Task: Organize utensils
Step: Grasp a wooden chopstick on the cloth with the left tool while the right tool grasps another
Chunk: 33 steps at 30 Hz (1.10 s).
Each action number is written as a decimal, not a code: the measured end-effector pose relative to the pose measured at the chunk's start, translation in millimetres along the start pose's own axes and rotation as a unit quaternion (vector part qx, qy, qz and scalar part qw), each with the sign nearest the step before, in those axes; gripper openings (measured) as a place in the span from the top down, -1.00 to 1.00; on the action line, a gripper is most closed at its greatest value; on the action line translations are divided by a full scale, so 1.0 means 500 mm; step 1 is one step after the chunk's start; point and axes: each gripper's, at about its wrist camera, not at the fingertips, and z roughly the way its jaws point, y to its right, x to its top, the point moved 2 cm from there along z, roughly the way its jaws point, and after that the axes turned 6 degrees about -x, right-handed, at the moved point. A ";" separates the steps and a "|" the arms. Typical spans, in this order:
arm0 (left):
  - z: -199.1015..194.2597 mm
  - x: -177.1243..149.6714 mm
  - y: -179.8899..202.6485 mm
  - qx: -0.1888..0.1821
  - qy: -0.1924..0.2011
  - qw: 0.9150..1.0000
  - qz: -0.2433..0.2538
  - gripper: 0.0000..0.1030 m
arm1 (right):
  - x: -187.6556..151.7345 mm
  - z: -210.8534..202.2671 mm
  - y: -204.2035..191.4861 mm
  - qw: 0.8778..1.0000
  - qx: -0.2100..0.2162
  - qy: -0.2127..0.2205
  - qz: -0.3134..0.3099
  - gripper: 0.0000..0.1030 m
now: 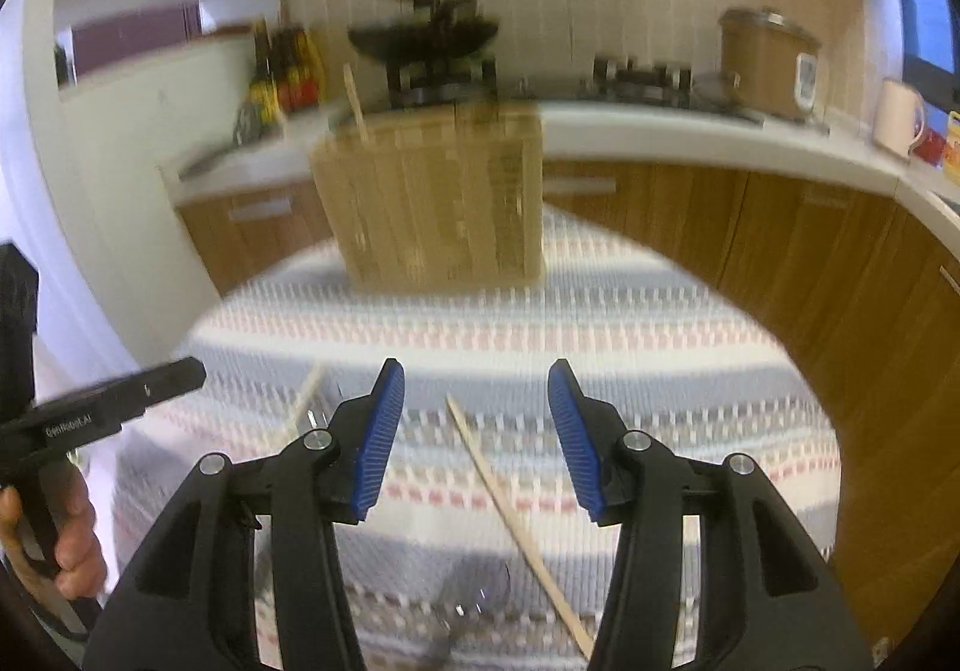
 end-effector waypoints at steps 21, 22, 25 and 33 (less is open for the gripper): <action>0.191 0.081 -0.050 0.031 -0.136 0.990 -0.005 0.46 | -0.025 0.174 -0.032 0.983 -0.002 -0.172 -0.064 0.40; 0.199 0.086 -0.050 0.030 -0.138 0.990 -0.006 0.47 | -0.023 0.177 -0.032 0.983 -0.005 -0.174 -0.065 0.40; 0.215 0.089 -0.048 0.037 -0.147 0.988 -0.006 0.47 | -0.017 0.191 -0.033 0.981 -0.015 -0.179 -0.074 0.40; 0.253 0.102 -0.027 0.063 -0.174 0.982 0.027 0.64 | -0.005 0.214 -0.044 0.971 -0.009 -0.220 -0.099 0.41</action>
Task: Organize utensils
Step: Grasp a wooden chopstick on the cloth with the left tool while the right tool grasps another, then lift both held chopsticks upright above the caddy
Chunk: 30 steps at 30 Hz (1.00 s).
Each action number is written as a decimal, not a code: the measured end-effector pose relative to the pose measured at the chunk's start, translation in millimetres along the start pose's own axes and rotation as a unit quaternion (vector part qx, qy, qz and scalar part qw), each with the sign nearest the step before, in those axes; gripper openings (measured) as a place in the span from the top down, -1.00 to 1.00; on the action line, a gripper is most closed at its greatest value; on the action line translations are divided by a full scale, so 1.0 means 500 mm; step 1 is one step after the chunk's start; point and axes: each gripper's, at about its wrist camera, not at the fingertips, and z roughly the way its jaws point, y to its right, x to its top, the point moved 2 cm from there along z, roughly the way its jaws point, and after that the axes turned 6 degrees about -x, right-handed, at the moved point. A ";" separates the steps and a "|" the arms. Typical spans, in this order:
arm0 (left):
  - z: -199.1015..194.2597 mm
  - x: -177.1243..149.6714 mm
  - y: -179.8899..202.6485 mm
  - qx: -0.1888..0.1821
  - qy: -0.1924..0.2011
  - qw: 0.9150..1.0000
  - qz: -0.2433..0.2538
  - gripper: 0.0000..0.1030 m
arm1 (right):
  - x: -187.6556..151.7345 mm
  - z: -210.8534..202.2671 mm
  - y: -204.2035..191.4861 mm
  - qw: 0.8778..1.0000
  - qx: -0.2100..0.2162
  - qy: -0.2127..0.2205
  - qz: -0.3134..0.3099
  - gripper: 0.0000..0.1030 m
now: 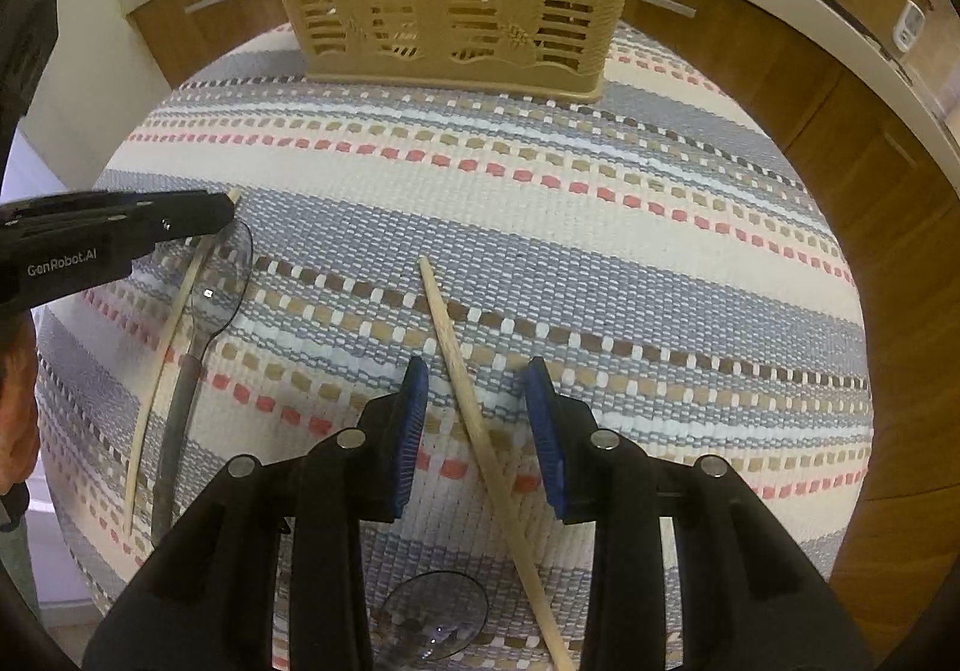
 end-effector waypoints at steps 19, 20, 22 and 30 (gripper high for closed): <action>0.043 0.038 0.099 0.101 -0.067 0.988 0.091 0.92 | 0.078 0.018 -0.042 0.991 0.009 -0.082 -0.104 0.92; 0.040 0.038 0.097 0.095 -0.060 0.990 0.086 0.93 | 0.074 0.015 -0.037 0.992 0.008 -0.075 -0.101 0.92; 0.027 0.030 0.083 0.064 -0.040 0.994 0.074 0.93 | 0.074 -0.002 -0.031 0.994 0.012 -0.056 -0.096 0.92; -0.117 0.019 0.073 -0.028 0.124 0.991 0.042 0.93 | 0.050 -0.128 0.008 0.995 0.007 0.075 -0.072 0.91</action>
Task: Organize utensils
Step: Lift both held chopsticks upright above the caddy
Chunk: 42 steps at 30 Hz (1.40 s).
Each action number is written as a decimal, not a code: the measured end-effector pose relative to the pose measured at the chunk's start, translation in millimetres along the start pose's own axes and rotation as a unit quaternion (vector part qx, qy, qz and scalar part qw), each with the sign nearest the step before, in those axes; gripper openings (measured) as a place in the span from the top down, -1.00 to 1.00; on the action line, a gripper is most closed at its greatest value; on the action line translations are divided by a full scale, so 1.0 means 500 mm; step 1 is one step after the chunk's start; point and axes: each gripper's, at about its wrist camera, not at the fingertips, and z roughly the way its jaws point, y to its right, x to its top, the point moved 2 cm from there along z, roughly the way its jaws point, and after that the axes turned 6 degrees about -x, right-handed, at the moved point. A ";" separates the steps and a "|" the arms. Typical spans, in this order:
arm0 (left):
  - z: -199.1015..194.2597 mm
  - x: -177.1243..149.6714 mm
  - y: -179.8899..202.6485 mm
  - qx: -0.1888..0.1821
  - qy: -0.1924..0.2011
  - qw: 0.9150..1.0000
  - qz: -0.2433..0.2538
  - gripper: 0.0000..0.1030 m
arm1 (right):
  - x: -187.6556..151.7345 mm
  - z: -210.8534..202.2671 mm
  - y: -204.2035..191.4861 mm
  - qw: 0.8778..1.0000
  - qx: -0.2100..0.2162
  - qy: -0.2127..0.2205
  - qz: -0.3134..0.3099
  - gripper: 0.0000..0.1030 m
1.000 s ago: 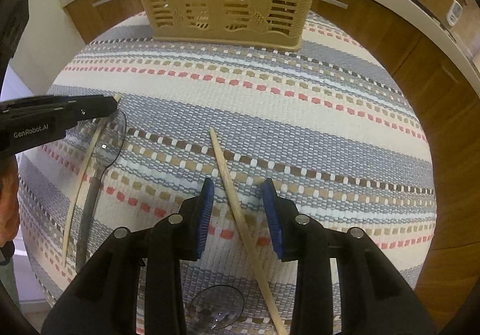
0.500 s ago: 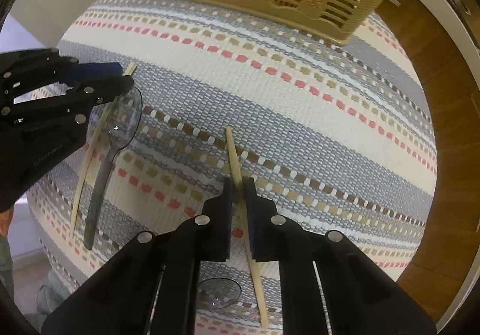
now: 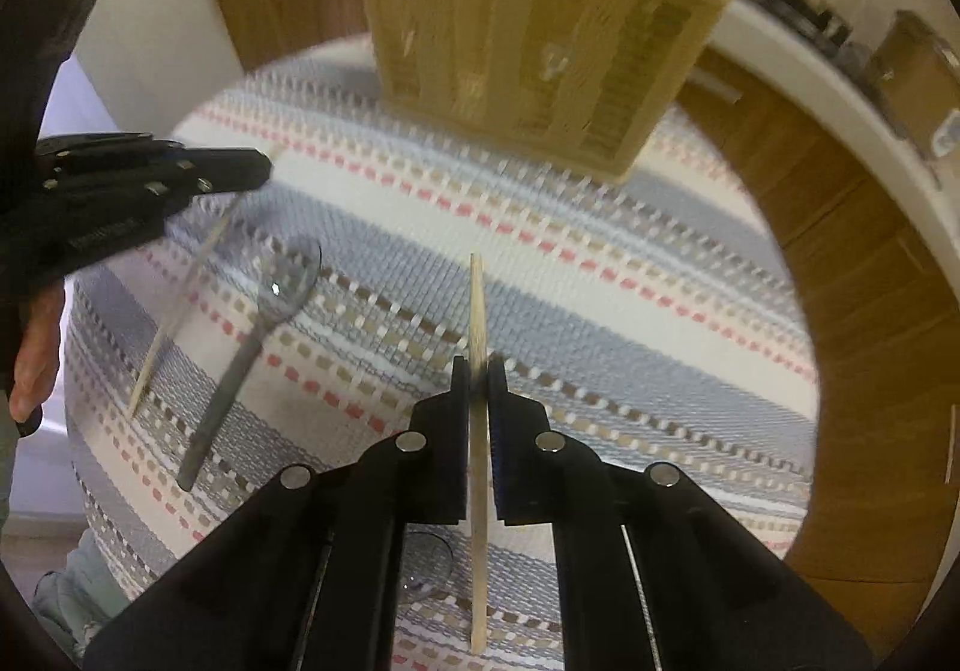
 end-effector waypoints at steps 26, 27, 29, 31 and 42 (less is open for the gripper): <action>-0.337 0.156 0.080 -0.006 0.431 0.901 0.049 0.92 | 0.114 -0.291 0.102 0.926 -0.025 0.349 0.141 0.91; -0.335 0.165 0.076 -0.003 0.442 0.896 0.046 0.92 | 0.126 -0.290 0.109 0.923 -0.026 0.355 0.146 0.91; -0.333 0.178 0.066 0.002 0.460 0.887 0.036 0.92 | 0.149 -0.289 0.124 0.916 -0.025 0.367 0.157 0.91; -0.331 0.195 0.056 0.003 0.473 0.880 0.025 0.92 | 0.169 -0.289 0.135 0.911 -0.027 0.377 0.163 0.91; -0.289 0.256 0.031 0.022 0.525 0.851 -0.007 0.92 | 0.251 -0.253 0.174 0.887 -0.059 0.425 0.171 0.91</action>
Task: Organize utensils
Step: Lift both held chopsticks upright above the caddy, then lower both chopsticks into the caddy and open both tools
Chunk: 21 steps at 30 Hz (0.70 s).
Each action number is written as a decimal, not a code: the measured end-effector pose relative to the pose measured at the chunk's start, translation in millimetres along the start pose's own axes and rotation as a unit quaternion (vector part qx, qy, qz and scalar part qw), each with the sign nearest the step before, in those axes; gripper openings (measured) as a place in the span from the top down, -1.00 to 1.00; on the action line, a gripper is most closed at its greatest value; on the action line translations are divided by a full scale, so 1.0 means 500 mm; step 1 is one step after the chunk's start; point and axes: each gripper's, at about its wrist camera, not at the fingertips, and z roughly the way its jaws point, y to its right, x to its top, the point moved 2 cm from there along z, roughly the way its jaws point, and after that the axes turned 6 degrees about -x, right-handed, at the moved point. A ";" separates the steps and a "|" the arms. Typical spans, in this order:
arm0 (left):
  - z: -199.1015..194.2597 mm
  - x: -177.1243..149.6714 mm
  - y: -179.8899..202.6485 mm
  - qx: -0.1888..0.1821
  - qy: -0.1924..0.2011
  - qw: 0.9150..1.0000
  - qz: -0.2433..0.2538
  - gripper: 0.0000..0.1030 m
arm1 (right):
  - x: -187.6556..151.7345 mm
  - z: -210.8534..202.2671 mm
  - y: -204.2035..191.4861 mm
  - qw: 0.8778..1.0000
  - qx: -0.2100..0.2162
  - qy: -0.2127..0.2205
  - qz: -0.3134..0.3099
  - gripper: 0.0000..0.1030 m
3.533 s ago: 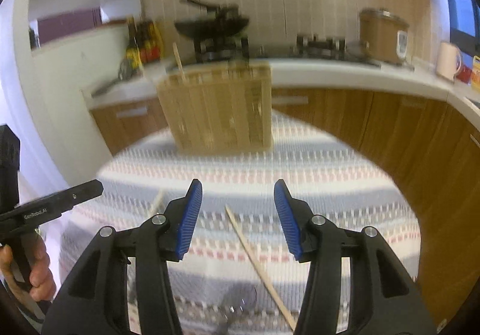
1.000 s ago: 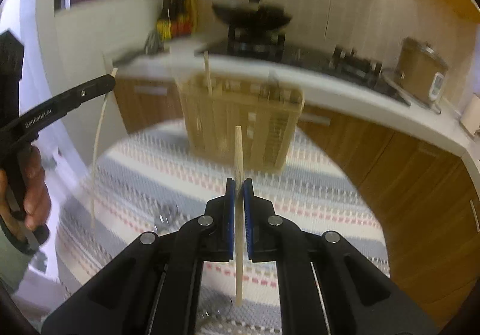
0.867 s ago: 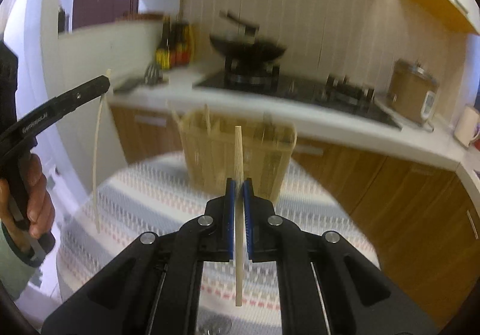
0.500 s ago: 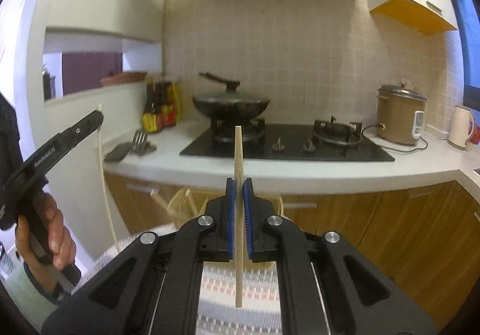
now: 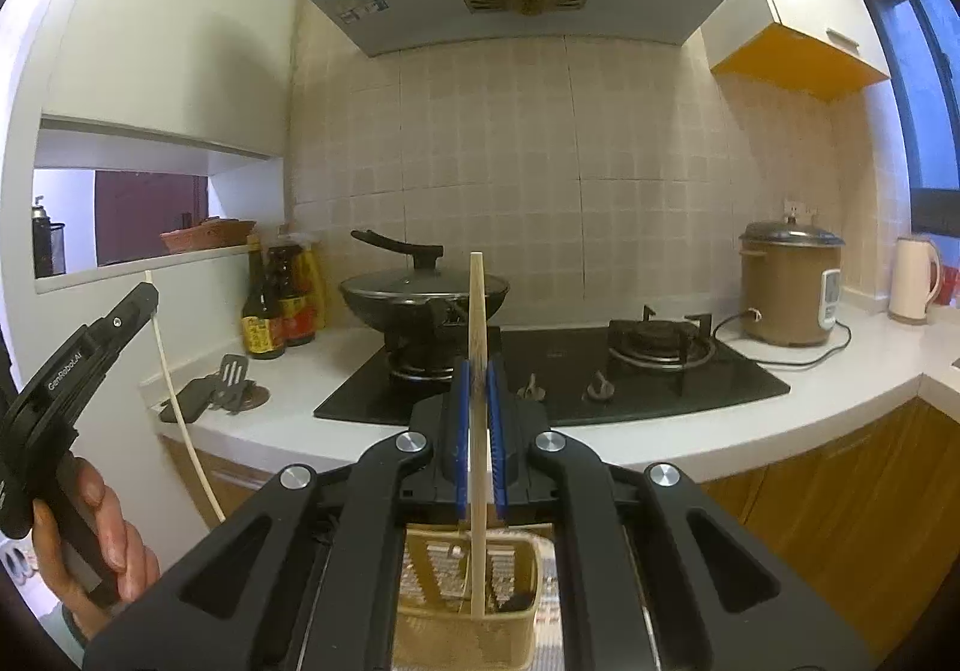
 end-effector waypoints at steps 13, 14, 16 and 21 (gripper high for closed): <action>0.045 -0.077 -0.019 0.043 -0.004 0.999 0.028 0.92 | -0.027 0.068 0.017 1.000 -0.003 -0.004 -0.002 0.91; 0.044 -0.091 -0.016 0.047 -0.008 0.998 0.039 0.92 | -0.033 0.074 0.016 1.000 -0.002 -0.006 -0.005 0.91; 0.041 -0.112 -0.016 0.055 -0.008 0.997 0.045 0.92 | -0.039 0.080 0.014 1.000 -0.005 -0.005 -0.012 0.91; 0.048 -0.134 -0.015 0.056 -0.025 0.997 0.054 0.92 | -0.058 0.091 0.020 1.000 -0.005 -0.010 -0.012 0.91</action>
